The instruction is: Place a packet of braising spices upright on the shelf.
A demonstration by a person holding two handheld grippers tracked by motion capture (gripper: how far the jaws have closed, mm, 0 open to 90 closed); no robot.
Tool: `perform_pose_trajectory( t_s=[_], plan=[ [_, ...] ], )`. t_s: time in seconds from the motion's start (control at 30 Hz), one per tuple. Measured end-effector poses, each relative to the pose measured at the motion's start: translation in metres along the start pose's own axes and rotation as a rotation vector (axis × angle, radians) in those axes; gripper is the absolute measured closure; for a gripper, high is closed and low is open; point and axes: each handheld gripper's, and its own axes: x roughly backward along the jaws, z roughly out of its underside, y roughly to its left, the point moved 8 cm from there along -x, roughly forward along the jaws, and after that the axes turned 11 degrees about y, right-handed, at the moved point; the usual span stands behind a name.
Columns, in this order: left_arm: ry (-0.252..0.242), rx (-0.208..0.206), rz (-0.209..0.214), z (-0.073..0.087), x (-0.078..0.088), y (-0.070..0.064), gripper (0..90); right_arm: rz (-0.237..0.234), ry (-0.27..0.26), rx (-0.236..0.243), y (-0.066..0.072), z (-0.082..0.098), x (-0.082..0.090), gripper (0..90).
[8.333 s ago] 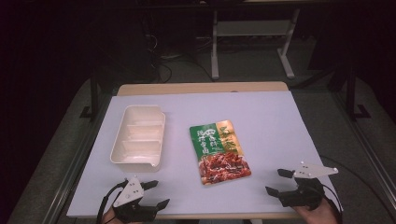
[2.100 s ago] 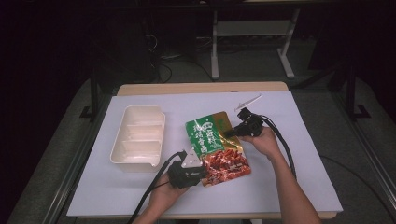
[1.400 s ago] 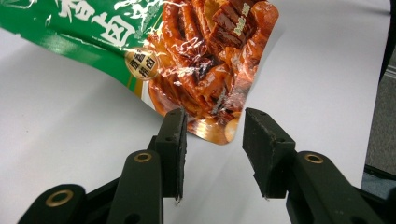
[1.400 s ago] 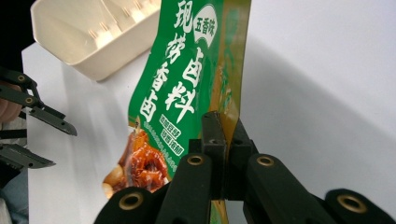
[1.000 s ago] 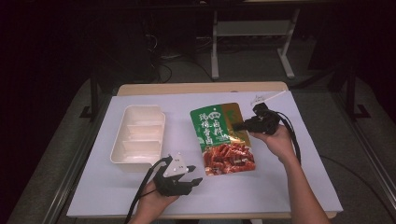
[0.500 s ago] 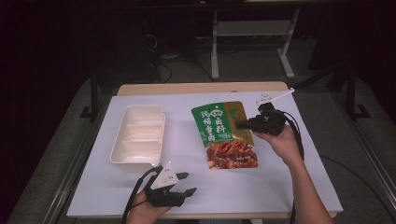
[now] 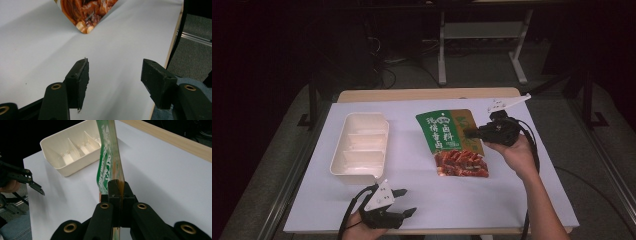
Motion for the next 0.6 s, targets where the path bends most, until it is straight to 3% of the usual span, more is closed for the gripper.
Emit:
perform_pose_trajectory(
  t_s=[0.6],
  plan=[
    [-0.008, 0.005, -0.018, 0.009, 0.001, 0.002, 32.9, 0.029, -0.049, 0.029, 0.017, -0.019, 0.005, 90.0]
  ],
)
